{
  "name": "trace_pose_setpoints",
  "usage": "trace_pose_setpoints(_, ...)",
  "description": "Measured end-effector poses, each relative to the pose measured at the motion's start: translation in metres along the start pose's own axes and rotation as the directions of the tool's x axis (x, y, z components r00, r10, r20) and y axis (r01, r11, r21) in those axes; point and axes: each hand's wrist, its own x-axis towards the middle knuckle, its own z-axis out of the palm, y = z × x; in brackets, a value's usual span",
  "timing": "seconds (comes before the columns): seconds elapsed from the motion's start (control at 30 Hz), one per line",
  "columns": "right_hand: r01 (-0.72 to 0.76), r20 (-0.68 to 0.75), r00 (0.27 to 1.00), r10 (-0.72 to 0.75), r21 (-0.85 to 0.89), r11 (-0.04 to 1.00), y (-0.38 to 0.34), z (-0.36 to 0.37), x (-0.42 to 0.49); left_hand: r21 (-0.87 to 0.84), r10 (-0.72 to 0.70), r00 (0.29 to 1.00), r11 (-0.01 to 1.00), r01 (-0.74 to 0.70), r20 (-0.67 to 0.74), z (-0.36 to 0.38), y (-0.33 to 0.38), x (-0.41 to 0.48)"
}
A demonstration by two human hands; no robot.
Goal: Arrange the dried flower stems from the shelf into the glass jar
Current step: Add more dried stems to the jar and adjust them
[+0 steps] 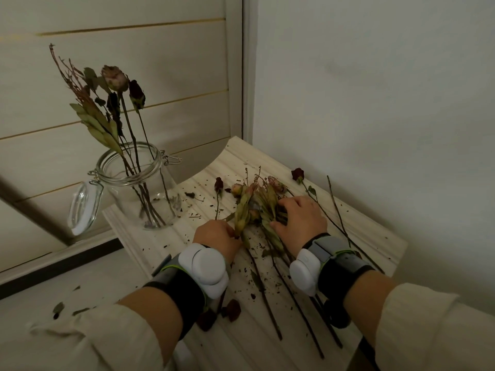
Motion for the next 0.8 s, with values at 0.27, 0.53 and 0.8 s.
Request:
trace_pose_setpoints(0.27,-0.003,0.01,1.0,0.003,0.053,0.999,0.003,0.003,0.001,-0.162,-0.007,0.999,0.987,-0.001,-0.051,-0.008,0.0,-0.002)
trace_pose_setpoints(0.53,-0.018,0.023,1.0,0.017,0.039,0.999,0.001,0.001,0.002,-0.298,0.024,0.992,0.953,-0.06,-0.122,-0.03,0.009,-0.001)
trace_pose_setpoints(0.8,-0.009,-0.022,1.0,0.01,0.052,0.999,-0.013,-0.013,0.001,-0.505,0.02,0.982,0.855,-0.114,-0.188,-0.064,0.014,0.003)
